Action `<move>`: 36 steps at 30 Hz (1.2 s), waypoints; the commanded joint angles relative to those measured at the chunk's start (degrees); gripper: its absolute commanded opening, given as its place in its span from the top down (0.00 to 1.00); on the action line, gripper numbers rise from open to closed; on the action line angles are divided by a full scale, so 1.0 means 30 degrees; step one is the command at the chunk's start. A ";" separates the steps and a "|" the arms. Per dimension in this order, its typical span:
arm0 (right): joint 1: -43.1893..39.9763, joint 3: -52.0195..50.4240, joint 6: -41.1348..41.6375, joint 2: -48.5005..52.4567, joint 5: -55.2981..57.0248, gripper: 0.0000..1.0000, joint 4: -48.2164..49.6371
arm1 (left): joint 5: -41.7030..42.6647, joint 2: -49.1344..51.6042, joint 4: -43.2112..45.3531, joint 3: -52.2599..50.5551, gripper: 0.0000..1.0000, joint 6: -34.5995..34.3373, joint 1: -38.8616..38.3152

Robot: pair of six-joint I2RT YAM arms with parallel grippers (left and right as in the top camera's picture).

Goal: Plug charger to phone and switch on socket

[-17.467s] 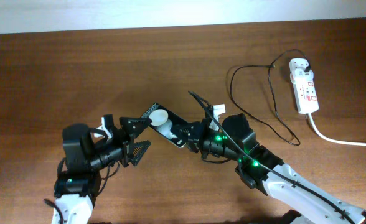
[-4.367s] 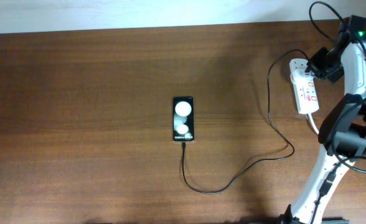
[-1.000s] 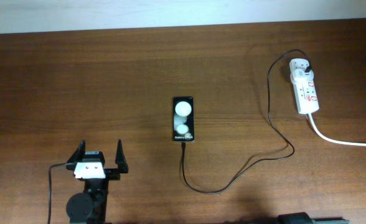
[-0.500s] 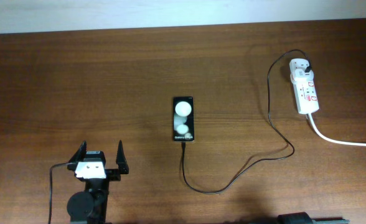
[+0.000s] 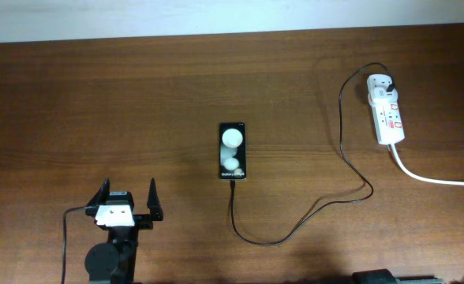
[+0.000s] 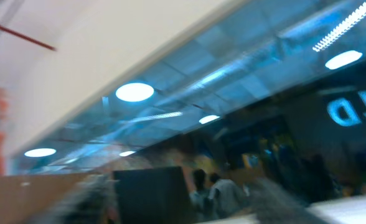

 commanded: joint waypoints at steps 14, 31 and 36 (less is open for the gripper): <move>0.0087 -0.7737 -0.8284 0.0233 0.5093 0.02 -0.5683 | 0.0211 -0.0095 -0.0015 -0.0117 0.01 0.0423 0.0029; 0.0087 -1.5788 -0.8284 0.0321 0.5027 0.02 -0.2776 | 0.0211 -0.0095 -0.0015 -0.0117 0.01 0.0423 0.0029; 0.0087 -1.5788 -0.8291 0.0328 0.5027 0.02 -0.2776 | 0.0211 -0.0095 -0.0015 -0.0117 0.01 0.0423 0.0029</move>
